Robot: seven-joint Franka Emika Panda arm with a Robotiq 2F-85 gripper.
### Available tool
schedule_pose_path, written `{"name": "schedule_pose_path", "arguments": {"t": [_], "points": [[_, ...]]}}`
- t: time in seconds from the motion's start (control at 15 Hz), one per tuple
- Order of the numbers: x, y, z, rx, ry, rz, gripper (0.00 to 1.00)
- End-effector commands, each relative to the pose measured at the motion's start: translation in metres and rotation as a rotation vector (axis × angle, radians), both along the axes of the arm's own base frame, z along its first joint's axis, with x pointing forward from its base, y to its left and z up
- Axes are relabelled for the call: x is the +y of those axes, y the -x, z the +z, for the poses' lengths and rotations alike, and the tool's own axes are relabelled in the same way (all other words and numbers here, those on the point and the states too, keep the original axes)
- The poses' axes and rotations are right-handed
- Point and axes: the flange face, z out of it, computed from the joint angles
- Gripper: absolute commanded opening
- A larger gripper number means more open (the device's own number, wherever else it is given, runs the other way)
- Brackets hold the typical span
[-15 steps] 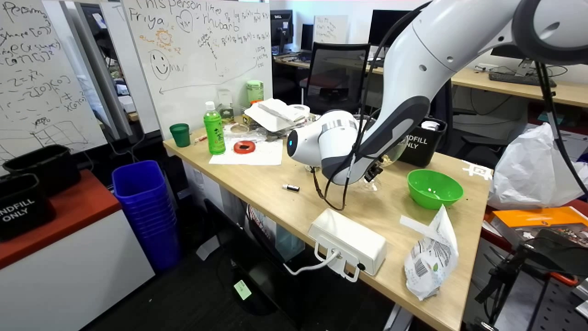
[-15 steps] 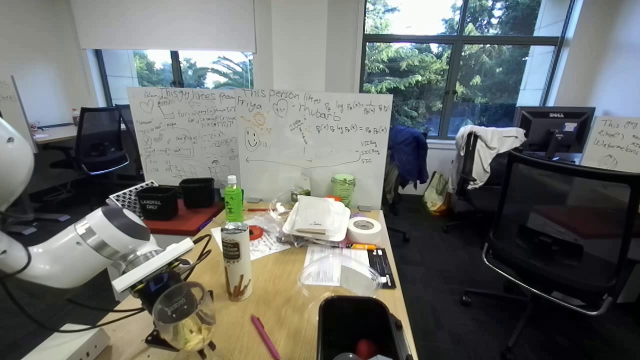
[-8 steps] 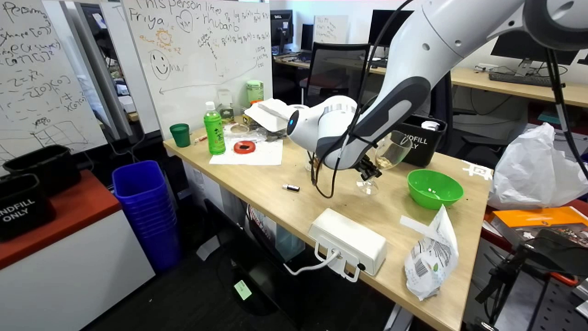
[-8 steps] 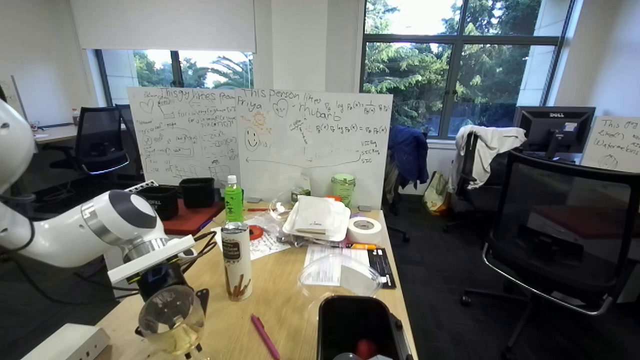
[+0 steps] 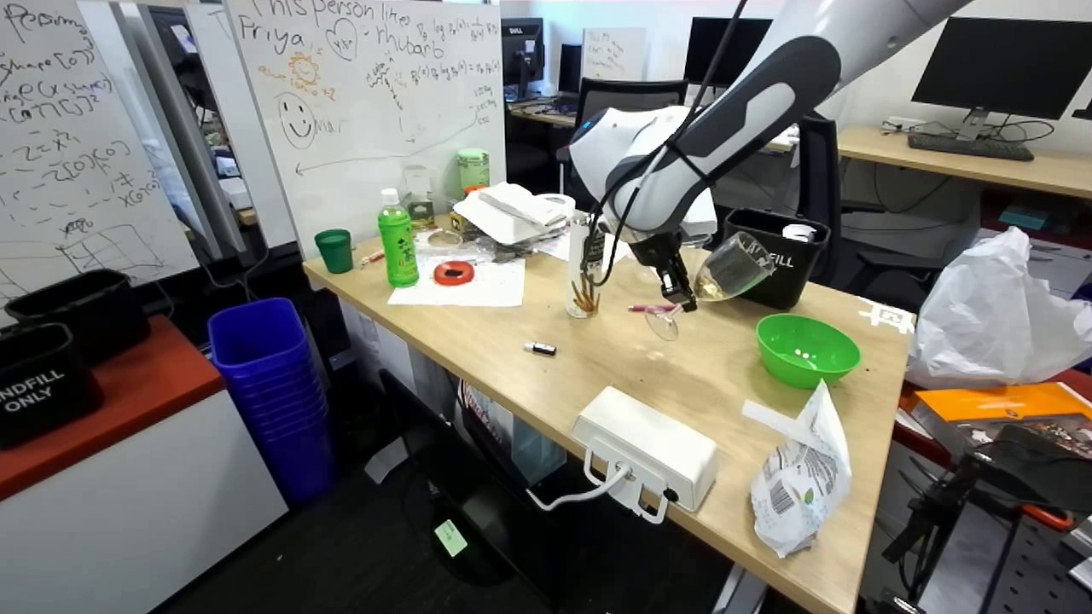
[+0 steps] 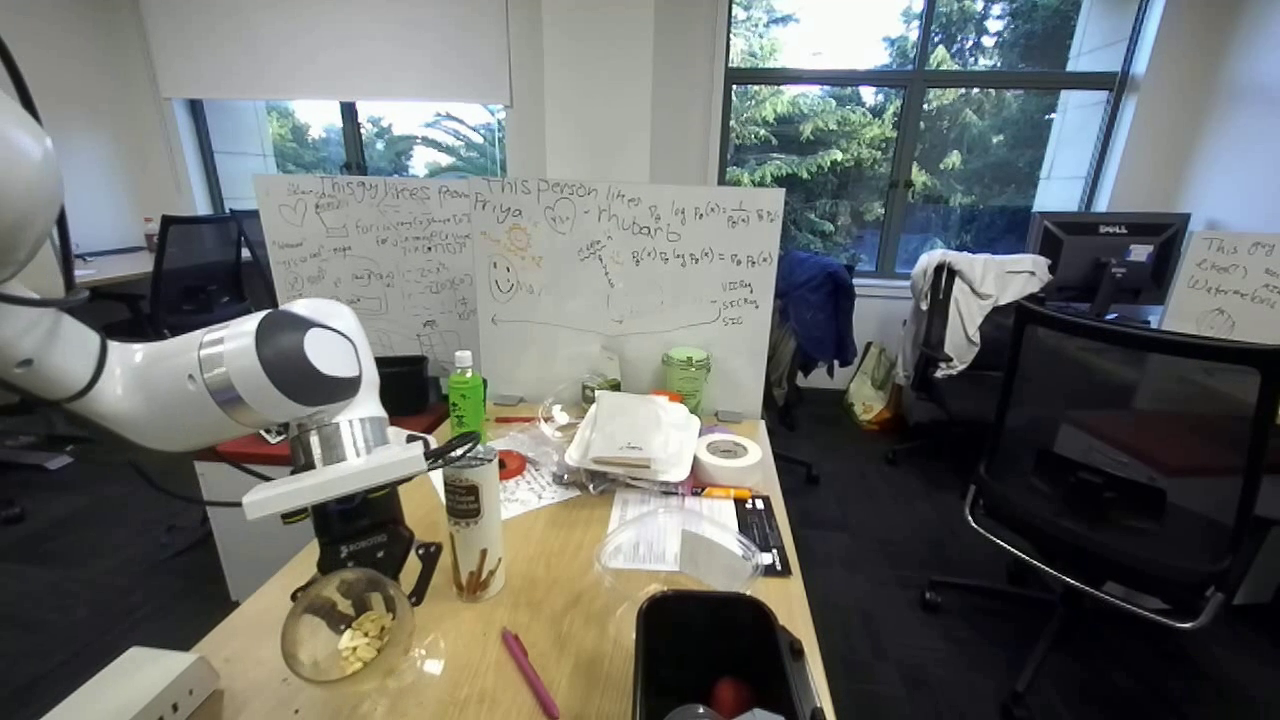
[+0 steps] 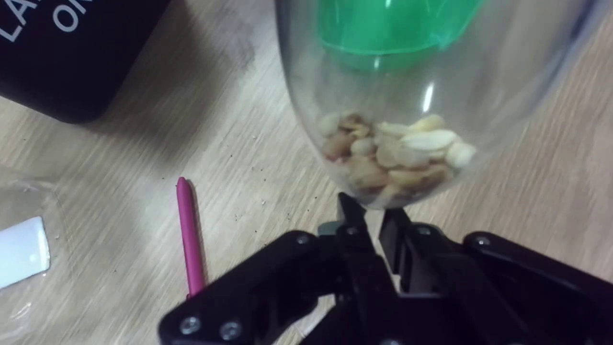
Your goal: Pour the contents in the wine glass into the green bowl
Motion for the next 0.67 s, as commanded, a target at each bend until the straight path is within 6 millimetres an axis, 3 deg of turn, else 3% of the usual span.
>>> {"name": "schedule_pose_path", "arguments": {"t": [0.0,0.6], "points": [[-0.017,0.016,0.012,-0.070,-0.126,-0.033,0.04],[-0.074,0.059,0.031,-0.247,-0.333,-0.033,0.04]]}}
